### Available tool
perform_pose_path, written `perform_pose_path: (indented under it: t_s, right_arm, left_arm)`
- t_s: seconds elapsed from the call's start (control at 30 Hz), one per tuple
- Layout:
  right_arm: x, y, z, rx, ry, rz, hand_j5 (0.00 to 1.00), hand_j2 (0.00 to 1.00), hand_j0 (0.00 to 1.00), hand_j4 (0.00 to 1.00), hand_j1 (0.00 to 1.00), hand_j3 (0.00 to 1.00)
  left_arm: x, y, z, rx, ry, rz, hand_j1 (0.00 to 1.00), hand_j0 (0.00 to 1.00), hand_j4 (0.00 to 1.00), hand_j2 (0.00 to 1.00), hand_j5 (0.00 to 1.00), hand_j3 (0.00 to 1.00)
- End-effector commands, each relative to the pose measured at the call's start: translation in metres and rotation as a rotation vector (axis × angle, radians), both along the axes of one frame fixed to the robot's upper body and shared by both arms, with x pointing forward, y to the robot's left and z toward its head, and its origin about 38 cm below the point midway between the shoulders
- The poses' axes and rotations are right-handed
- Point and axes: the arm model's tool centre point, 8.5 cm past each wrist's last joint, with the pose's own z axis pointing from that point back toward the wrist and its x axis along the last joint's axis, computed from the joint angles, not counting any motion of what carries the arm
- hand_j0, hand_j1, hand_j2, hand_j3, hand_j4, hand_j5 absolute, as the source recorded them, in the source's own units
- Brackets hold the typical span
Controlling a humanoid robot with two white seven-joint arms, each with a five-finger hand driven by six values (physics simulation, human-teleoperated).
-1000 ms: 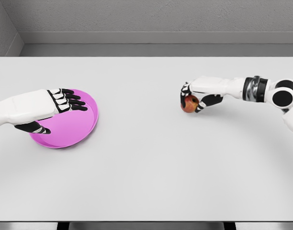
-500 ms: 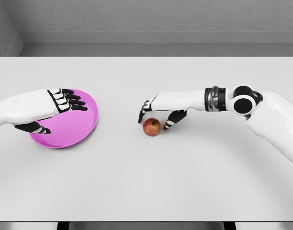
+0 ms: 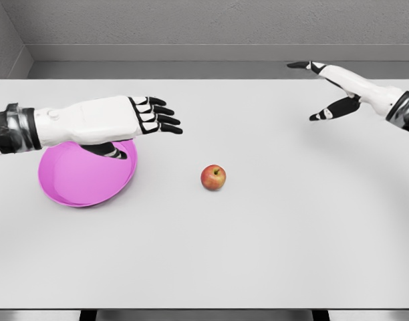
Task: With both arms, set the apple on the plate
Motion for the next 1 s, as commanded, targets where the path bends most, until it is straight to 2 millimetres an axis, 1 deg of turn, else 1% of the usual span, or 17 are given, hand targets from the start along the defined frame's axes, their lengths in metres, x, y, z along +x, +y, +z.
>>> perform_pose_path:
  t_s: [0.0, 0.03, 0.07, 0.1, 0.13, 0.2, 0.27, 0.3, 0.4, 0.47, 0.5, 0.57, 0.63, 0.7, 0.8, 0.87, 0.97]
  right_arm:
    - [0.000, -0.003, 0.004, 0.021, -0.012, -0.012, 1.00, 1.00, 1.00, 1.00, 1.00, 1.00]
    - [-0.002, 0.000, 0.004, 0.018, -0.015, -0.001, 1.00, 1.00, 1.00, 1.00, 1.00, 1.00]
    - [-0.002, 0.000, 0.003, 0.017, -0.014, -0.001, 1.00, 1.00, 1.00, 1.00, 1.00, 1.00]
    - [-0.003, 0.000, 0.003, 0.017, -0.015, 0.000, 1.00, 1.00, 1.00, 1.00, 1.00, 1.00]
    - [-0.003, 0.000, 0.004, 0.015, -0.016, 0.001, 1.00, 1.00, 1.00, 1.00, 1.00, 1.00]
    - [-0.005, 0.004, 0.003, 0.014, -0.020, 0.013, 1.00, 1.00, 1.00, 1.00, 1.00, 1.00]
    - [-0.008, 0.009, 0.006, 0.009, -0.035, 0.031, 1.00, 1.00, 1.00, 1.00, 1.00, 1.00]
    - [-0.008, 0.008, 0.007, 0.007, -0.035, 0.029, 1.00, 1.00, 1.00, 1.00, 1.00, 1.00]
    - [-0.009, 0.017, 0.007, -0.002, -0.040, 0.056, 1.00, 1.00, 1.00, 1.00, 1.00, 1.00]
    - [-0.009, 0.019, 0.009, -0.003, -0.046, 0.061, 1.00, 1.00, 1.00, 1.00, 1.00, 1.00]
    - [-0.010, 0.019, 0.010, -0.004, -0.048, 0.063, 1.00, 1.00, 1.00, 1.00, 1.00, 1.00]
    - [-0.010, 0.019, 0.009, -0.007, -0.047, 0.063, 1.00, 1.00, 1.00, 1.00, 1.00, 1.00]
    - [-0.013, 0.019, 0.002, -0.007, -0.033, 0.063, 1.00, 1.00, 1.00, 1.00, 1.00, 1.00]
    - [-0.014, 0.022, 0.008, -0.010, -0.050, 0.076, 1.00, 1.00, 1.00, 1.00, 1.00, 1.00]
    - [-0.015, 0.022, 0.011, -0.010, -0.057, 0.077, 1.00, 1.00, 1.00, 1.00, 1.00, 1.00]
    - [-0.014, 0.023, 0.010, -0.009, -0.057, 0.079, 1.00, 1.00, 1.00, 1.00, 1.00, 1.00]
    - [-0.017, 0.029, 0.005, -0.005, -0.052, 0.092, 1.00, 1.00, 1.00, 1.00, 1.00, 1.00]
  left_arm:
    - [-0.002, -0.076, -0.045, 0.024, 0.134, -0.137, 1.00, 1.00, 1.00, 1.00, 1.00, 1.00]
    - [0.004, -0.083, -0.042, 0.016, 0.129, -0.139, 1.00, 1.00, 1.00, 1.00, 1.00, 1.00]
    - [0.009, -0.085, -0.038, 0.014, 0.119, -0.136, 1.00, 1.00, 1.00, 1.00, 1.00, 1.00]
    - [0.011, -0.093, -0.033, 0.023, 0.088, -0.146, 1.00, 1.00, 1.00, 1.00, 1.00, 1.00]
    - [0.011, -0.103, -0.032, 0.026, 0.072, -0.158, 1.00, 1.00, 1.00, 1.00, 1.00, 1.00]
    - [0.010, -0.114, -0.035, 0.034, 0.056, -0.171, 1.00, 1.00, 1.00, 1.00, 1.00, 1.00]
    - [0.016, -0.111, -0.040, 0.045, 0.066, -0.149, 1.00, 1.00, 1.00, 1.00, 1.00, 1.00]
    - [0.019, -0.111, -0.044, 0.054, 0.068, -0.138, 1.00, 1.00, 1.00, 1.00, 1.00, 1.00]
    - [0.032, -0.108, -0.061, 0.101, 0.079, -0.090, 1.00, 1.00, 1.00, 1.00, 1.00, 1.00]
    - [0.032, -0.107, -0.064, 0.120, 0.073, -0.087, 1.00, 1.00, 1.00, 1.00, 1.00, 1.00]
    - [0.030, -0.109, -0.071, 0.143, 0.079, -0.097, 1.00, 1.00, 1.00, 1.00, 1.00, 1.00]
    - [0.029, -0.109, -0.077, 0.155, 0.090, -0.099, 1.00, 1.00, 1.00, 1.00, 1.00, 1.00]
    - [0.028, -0.109, -0.079, 0.158, 0.093, -0.100, 1.00, 1.00, 1.00, 1.00, 1.00, 1.00]
    - [0.028, -0.109, -0.078, 0.160, 0.089, -0.100, 1.00, 1.00, 1.00, 1.00, 1.00, 1.00]
    - [0.028, -0.109, -0.079, 0.177, 0.092, -0.101, 1.00, 1.00, 1.00, 1.00, 1.00, 1.00]
    - [0.026, -0.111, -0.085, 0.209, 0.092, -0.111, 1.00, 1.00, 1.00, 1.00, 1.00, 1.00]
    - [0.026, -0.112, -0.087, 0.226, 0.085, -0.113, 1.00, 1.00, 1.00, 1.00, 1.00, 1.00]
